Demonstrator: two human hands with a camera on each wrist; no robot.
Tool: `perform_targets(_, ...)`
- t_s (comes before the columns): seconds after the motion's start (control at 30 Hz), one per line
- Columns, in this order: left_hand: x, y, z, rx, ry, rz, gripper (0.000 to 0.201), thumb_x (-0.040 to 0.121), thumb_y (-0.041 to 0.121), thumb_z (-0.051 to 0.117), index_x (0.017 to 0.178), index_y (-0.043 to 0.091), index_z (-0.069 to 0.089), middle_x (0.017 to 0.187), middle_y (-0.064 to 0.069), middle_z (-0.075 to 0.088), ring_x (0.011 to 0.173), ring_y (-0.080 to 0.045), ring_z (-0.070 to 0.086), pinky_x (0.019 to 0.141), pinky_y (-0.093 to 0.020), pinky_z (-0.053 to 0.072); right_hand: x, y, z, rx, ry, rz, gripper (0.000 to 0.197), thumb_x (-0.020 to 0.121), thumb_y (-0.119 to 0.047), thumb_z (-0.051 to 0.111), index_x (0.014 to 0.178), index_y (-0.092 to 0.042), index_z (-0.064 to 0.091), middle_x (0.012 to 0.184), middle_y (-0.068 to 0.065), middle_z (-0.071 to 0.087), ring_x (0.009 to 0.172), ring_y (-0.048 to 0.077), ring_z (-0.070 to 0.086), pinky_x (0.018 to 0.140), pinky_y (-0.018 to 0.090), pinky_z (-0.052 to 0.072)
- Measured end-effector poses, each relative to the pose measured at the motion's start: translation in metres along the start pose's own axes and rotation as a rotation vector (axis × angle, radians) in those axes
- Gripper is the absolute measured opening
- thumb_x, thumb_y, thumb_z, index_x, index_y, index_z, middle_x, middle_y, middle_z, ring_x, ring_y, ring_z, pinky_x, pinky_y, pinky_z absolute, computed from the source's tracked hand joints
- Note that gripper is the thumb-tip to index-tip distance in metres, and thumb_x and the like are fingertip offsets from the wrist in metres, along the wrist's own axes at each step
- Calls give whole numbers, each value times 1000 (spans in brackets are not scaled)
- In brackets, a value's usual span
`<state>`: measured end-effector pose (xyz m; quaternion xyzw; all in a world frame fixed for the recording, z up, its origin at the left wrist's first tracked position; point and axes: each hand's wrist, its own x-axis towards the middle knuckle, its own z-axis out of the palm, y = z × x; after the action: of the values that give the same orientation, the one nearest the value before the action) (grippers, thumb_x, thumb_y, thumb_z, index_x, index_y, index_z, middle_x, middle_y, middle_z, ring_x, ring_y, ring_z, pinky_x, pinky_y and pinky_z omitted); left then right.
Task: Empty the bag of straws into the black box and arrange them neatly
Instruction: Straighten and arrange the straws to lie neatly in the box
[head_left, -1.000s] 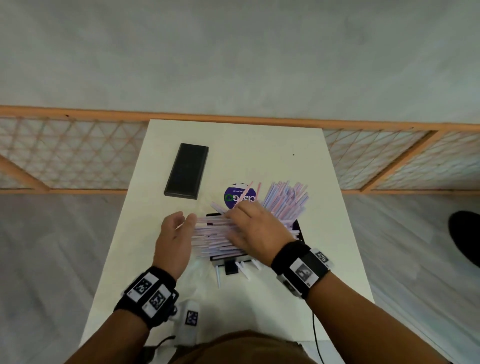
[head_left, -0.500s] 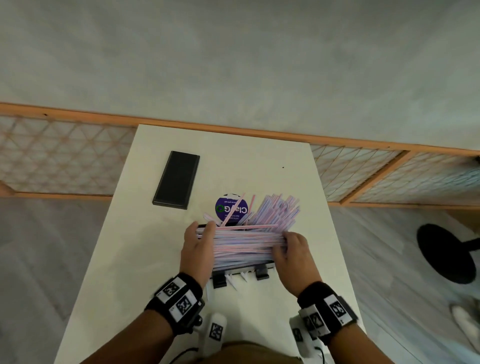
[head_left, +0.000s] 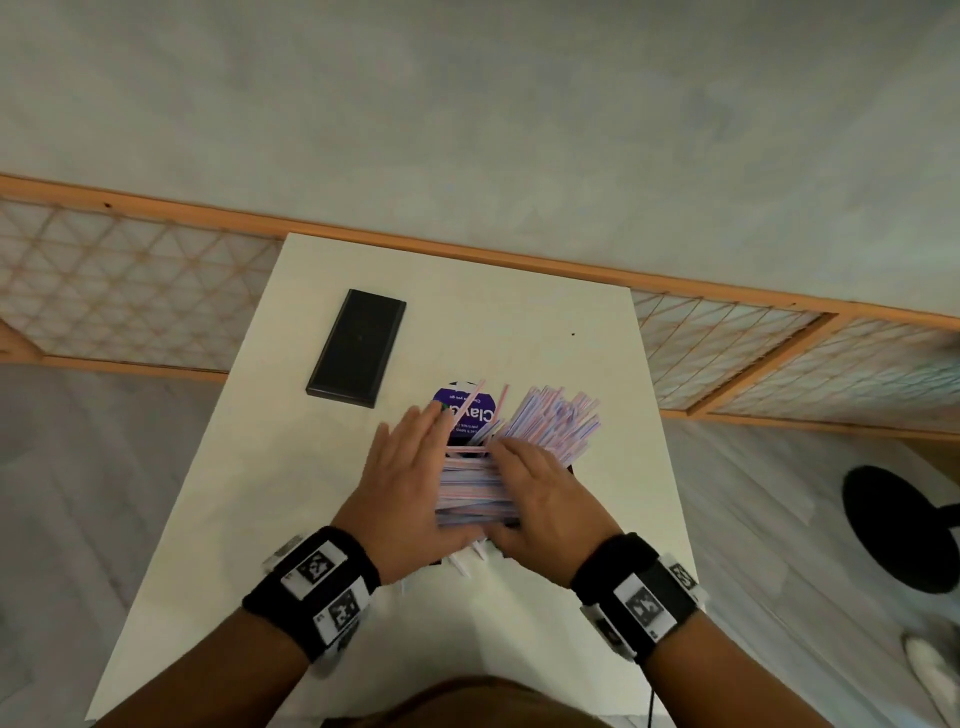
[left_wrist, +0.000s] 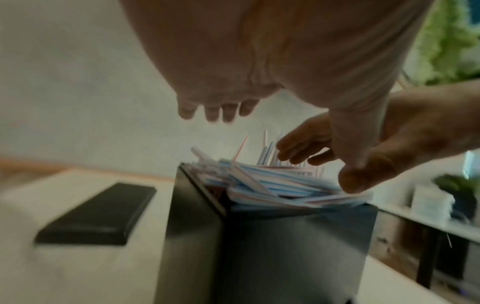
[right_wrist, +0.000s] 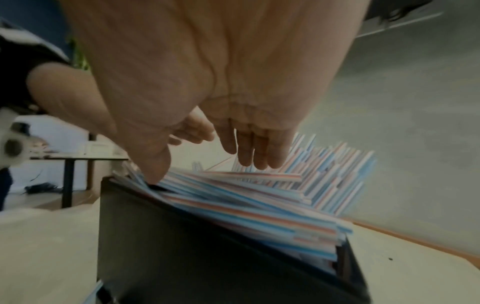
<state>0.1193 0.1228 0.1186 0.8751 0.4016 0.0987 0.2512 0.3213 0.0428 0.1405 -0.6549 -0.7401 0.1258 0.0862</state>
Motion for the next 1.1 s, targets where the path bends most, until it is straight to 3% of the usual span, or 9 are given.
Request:
perform_targets(0.1,8,-1,4,201,-92,93,121,74,79,59,161,13,5,164,-6,22,152,-25,21,127,-50,8,17,4,12,-67,-159,-4,90,78,-50,67,153,-12,35,147,11,47,133,31,47,112,48,42)
perform_targets(0.2,15,-1,8,291,-132,67,107,75,76,60,154,13,25,146,-4,40,137,-26,38,124,-49,20,22,6,26,-150,-232,-6,76,74,-50,70,137,-16,48,127,7,57,113,30,55,98,46,49)
perform_targets(0.27,16,-1,13,337,-139,72,81,75,71,63,133,20,43,126,-1,49,119,-25,47,116,-45,29,24,8,32,-159,-250,-10,64,73,-49,71,125,-16,52,117,6,60,103,29,57,91,45,51)
perform_targets(0.33,15,-1,16,372,-170,69,64,75,68,64,117,23,46,114,1,52,108,-24,50,113,-46,32,28,11,35,-145,-287,-1,61,73,-50,73,119,-16,53,112,7,62,99,29,58,90,43,51)
perform_targets(0.57,13,-1,27,392,-265,47,63,83,65,59,130,25,49,122,4,66,120,-22,60,126,-51,5,42,9,32,-31,-474,37,59,74,-56,77,122,-27,57,106,-1,71,92,23,67,82,30,50)
perform_targets(0.77,8,-4,32,384,-205,35,58,82,63,58,126,27,49,126,4,59,113,-21,57,114,-42,26,56,7,32,16,-554,114,65,67,-56,84,116,-26,53,107,-2,67,92,23,64,84,35,55)
perform_targets(0.9,6,-8,31,347,-168,62,62,79,63,55,128,25,52,127,4,59,119,-21,56,122,-50,20,49,10,37,43,-459,111,66,65,-56,84,111,-24,48,101,-1,65,86,22,63,76,32,54)
perform_targets(1.0,4,-11,28,260,-142,90,66,77,65,52,130,27,53,130,7,58,125,-17,53,125,-48,17,44,12,42,86,-384,115,66,64,-58,82,114,-27,52,106,-4,65,93,19,63,82,32,55)
perform_targets(1.1,2,-10,14,67,-25,112,57,78,65,59,122,30,54,120,13,57,114,-10,52,117,-40,31,40,14,45,132,-340,106,65,64,-59,80,117,-30,55,107,-6,66,95,17,65,86,35,57)
